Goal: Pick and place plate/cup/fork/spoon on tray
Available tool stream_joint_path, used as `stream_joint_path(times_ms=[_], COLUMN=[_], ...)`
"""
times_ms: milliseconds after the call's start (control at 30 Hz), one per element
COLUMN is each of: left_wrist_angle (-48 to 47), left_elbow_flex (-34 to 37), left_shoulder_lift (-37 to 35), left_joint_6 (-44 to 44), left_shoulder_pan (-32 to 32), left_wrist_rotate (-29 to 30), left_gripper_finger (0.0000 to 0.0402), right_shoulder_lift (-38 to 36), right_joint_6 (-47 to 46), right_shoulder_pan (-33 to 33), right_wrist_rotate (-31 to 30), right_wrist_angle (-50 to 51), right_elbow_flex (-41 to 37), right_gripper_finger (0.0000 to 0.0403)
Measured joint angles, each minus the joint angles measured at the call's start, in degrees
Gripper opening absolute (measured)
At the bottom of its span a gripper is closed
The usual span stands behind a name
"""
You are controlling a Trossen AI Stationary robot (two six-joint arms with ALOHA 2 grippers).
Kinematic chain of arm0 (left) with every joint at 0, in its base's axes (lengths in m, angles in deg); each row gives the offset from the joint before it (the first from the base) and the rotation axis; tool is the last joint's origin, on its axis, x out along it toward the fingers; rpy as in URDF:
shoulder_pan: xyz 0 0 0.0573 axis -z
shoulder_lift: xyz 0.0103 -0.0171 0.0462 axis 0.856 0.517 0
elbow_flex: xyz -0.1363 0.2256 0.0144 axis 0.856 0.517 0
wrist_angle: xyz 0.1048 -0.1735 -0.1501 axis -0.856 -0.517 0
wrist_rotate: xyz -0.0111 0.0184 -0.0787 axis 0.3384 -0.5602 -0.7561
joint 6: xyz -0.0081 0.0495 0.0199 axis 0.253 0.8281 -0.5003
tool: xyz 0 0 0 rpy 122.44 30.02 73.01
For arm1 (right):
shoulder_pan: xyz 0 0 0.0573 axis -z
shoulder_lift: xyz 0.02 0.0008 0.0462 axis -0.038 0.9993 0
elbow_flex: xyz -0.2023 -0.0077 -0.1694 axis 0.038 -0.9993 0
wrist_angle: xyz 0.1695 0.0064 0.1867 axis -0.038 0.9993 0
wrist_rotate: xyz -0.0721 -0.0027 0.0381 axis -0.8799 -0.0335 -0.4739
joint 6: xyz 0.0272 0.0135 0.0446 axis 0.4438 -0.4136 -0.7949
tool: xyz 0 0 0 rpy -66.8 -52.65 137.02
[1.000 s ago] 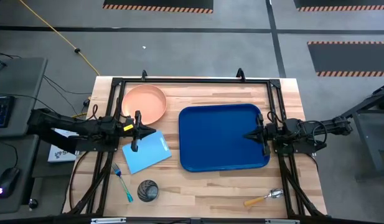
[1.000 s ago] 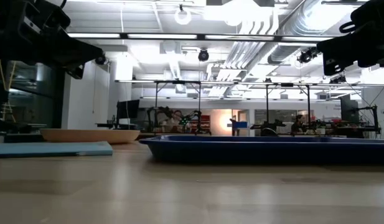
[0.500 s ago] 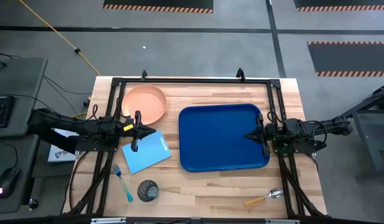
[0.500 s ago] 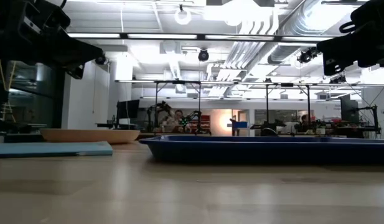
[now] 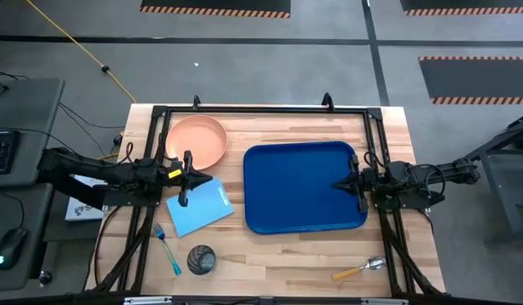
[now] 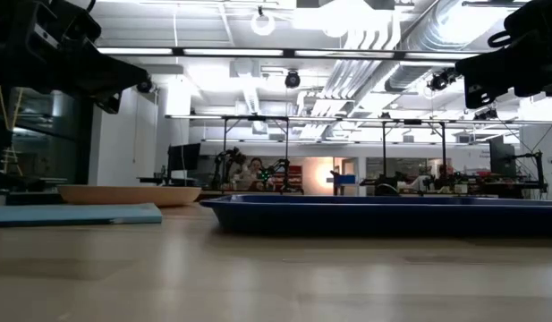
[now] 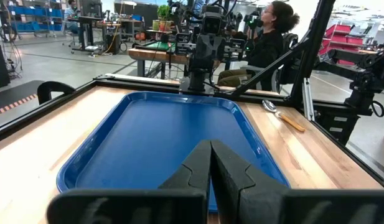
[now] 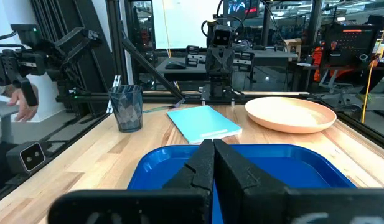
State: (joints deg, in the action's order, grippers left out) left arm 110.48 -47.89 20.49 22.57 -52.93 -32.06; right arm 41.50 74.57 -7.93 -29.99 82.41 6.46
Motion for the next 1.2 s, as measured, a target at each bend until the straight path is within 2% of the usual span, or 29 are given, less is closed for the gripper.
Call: stream_joint_path(times_ms=[800,900,1000,1133,1200], left_wrist_angle=[0.0,0.0,0.0,0.0,0.0], left_elbow_flex=[0.0,0.0,0.0,0.0,0.0], left_shoulder_lift=[0.0,0.0,0.0,0.0,0.0], left_joint_6=[0.0,0.0,0.0,0.0,0.0], left_shoulder_pan=[0.0,0.0,0.0,0.0,0.0], left_wrist_rotate=[0.0,0.0,0.0,0.0,0.0], left_gripper_finger=[0.0000,0.0000,0.0000,0.0000,0.0000], right_shoulder_lift=[0.0,0.0,0.0,2.1,4.9], right_joint_6=[-0.8,-2.3,1.5,6.7,8.0], right_shoulder_pan=[0.0,0.0,0.0,0.0,0.0], right_wrist_rotate=[0.0,-1.7,-2.8,1.6,1.9], right_wrist_angle=[-0.6,-9.4,-22.1,-37.8,-43.1], right_elbow_flex=[0.0,0.0,0.0,0.0,0.0], right_gripper_finger=[0.0000,0.0000,0.0000,0.0000,0.0000])
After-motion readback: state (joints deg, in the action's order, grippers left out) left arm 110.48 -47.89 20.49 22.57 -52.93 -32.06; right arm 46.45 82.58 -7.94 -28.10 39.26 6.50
